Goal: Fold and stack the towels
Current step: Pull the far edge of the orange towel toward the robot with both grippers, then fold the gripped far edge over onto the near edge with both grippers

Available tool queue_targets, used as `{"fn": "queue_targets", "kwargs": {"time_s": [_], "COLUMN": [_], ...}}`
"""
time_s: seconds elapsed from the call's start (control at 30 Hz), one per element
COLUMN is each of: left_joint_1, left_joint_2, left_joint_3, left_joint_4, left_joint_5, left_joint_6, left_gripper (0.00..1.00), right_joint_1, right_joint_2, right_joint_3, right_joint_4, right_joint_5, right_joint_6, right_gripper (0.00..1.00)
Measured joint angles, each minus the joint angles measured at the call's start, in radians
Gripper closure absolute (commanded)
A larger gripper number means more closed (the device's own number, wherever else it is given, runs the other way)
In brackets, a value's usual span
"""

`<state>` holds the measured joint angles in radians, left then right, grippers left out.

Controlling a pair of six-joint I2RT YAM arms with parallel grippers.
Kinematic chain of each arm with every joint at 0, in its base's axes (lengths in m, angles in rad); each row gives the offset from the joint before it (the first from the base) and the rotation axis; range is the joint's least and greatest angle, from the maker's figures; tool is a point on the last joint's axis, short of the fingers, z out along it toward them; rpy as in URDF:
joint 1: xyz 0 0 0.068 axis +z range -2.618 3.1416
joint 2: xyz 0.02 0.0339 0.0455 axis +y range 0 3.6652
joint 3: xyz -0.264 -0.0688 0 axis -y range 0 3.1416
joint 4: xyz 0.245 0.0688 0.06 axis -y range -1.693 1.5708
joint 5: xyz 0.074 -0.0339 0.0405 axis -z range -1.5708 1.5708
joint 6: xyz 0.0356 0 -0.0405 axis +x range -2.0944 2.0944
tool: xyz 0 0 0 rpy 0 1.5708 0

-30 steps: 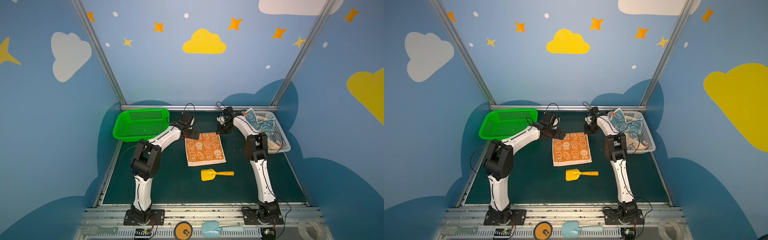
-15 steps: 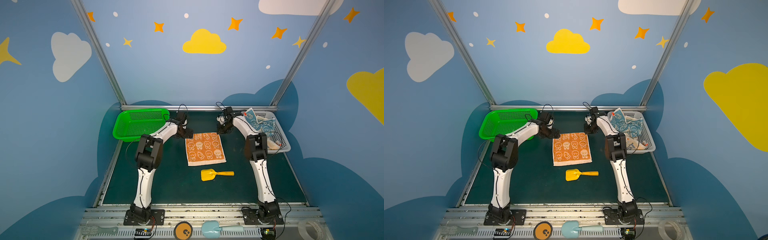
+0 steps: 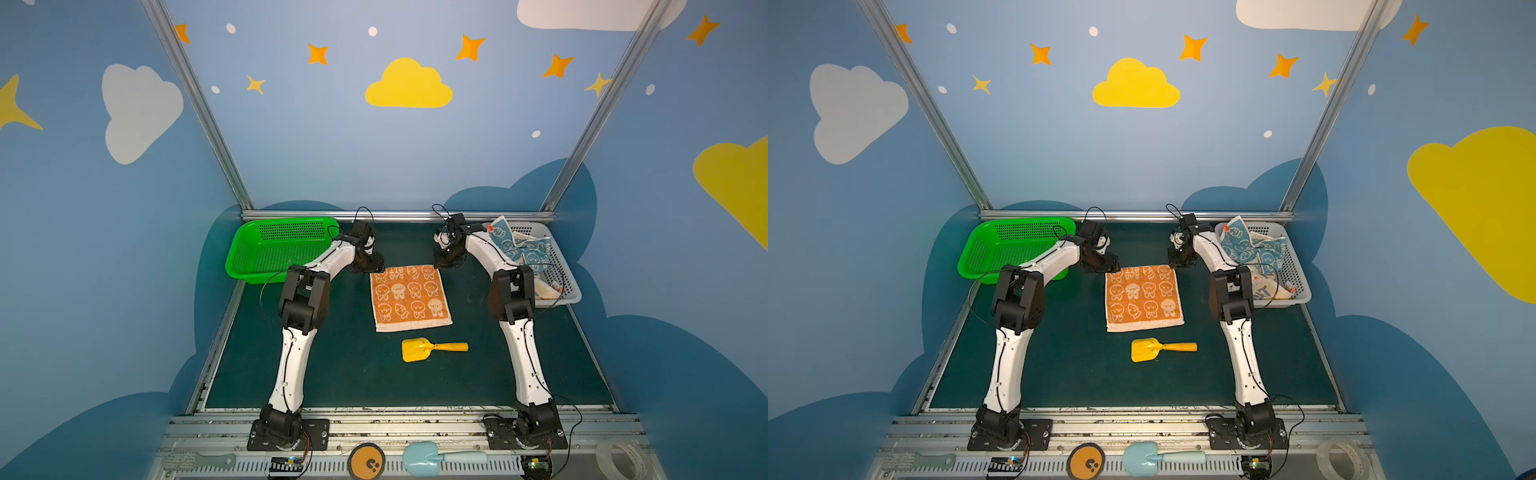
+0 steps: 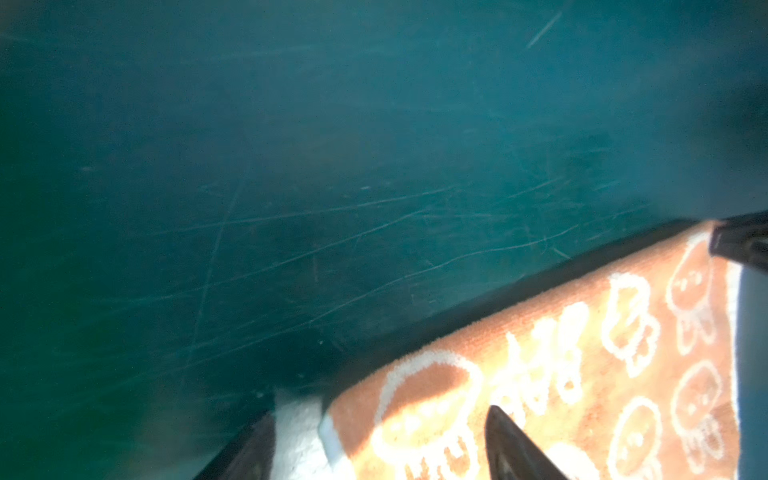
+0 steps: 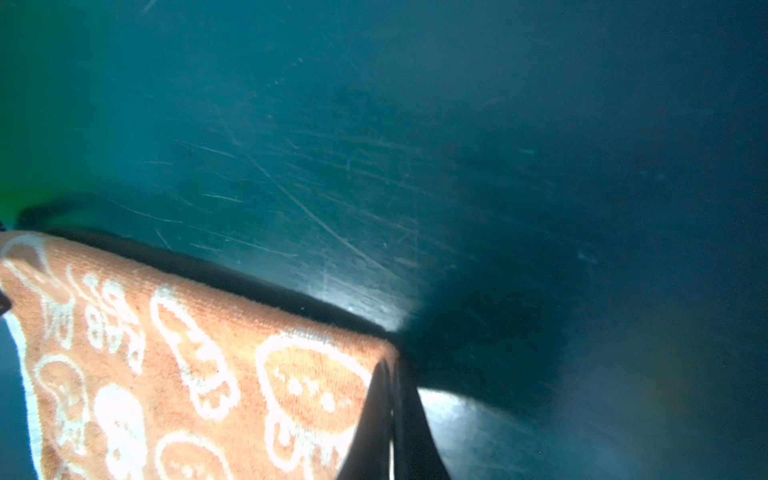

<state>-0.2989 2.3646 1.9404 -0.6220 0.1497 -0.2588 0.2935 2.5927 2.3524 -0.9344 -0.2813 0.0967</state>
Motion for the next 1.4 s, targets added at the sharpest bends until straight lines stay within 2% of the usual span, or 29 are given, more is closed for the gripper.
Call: {"fn": "queue_targets", "kwargs": {"time_s": [0.23,0.47,0.63,0.7,0.87,1.07,1.4], "left_joint_1": [0.004,0.004,0.005,0.006,0.011,0.011,0.011], "left_joint_2": [0.009,0.013,0.013,0.013,0.006,-0.040,-0.199], "left_joint_3": [0.004,0.002,-0.006,-0.013,-0.028,-0.109,-0.246], "left_joint_4": [0.001,0.000,0.002,0.007,0.027,0.087,0.187], "left_joint_5": [0.011,0.009,0.005,0.004,0.003,0.000,-0.008], "left_joint_6": [0.001,0.012,0.026,0.032,0.052,0.075,0.096], "left_gripper": [0.54,0.70,0.91,0.97,0.97,0.97,0.97], "right_joint_1": [0.000,0.000,0.000,-0.001,-0.016,-0.040,-0.052], "right_joint_2": [0.000,0.000,0.000,0.000,-0.002,-0.049,-0.194], "right_joint_3": [0.000,0.000,0.000,0.000,-0.006,-0.090,-0.211], "right_joint_4": [0.000,0.000,0.000,0.002,0.004,0.027,0.064], "right_joint_5": [0.000,0.000,-0.001,-0.005,-0.042,-0.114,-0.170], "right_joint_6": [0.002,0.008,0.016,0.026,0.080,0.135,0.170], "right_gripper": [1.00,1.00,1.00,1.00,1.00,1.00,1.00]}}
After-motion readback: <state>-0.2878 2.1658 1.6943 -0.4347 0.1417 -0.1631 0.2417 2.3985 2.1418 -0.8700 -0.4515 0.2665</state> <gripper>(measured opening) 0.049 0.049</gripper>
